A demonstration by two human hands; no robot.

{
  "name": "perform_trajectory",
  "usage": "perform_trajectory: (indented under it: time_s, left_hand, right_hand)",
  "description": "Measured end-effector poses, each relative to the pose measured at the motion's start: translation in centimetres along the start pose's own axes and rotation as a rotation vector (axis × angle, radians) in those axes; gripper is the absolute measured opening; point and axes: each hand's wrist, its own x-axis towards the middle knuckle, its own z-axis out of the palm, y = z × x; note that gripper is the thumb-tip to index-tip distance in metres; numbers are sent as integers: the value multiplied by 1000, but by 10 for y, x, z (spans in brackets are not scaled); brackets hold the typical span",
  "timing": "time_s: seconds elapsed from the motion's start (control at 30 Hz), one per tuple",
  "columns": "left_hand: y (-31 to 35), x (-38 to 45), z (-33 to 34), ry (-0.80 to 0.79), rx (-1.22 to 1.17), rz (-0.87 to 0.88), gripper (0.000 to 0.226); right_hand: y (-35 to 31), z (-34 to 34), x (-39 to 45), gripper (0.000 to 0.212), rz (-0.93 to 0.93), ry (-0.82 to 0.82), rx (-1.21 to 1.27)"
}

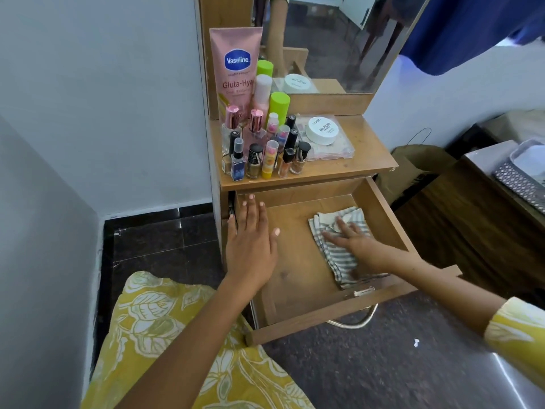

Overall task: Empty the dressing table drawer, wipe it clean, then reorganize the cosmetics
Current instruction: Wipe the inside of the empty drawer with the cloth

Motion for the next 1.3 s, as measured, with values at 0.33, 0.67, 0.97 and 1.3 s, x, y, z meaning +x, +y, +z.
perform_trajectory:
  time_s: [0.33,0.67,0.97,1.3]
  left_hand:
    - [7,1,14,189,-24,-51,55]
    - [11,-3,19,155,6,-43,55]
    - [9,0,18,168,38,-61,54]
    - [9,1,18,166,17,-54,54]
  right_hand:
    - [-93,44,44,98,317,10,417]
    - [-8,13,40,87,168,43,439]
    - [-12,4,31,104,136,4,417]
    - [-77,12,9,114,346,-79,570]
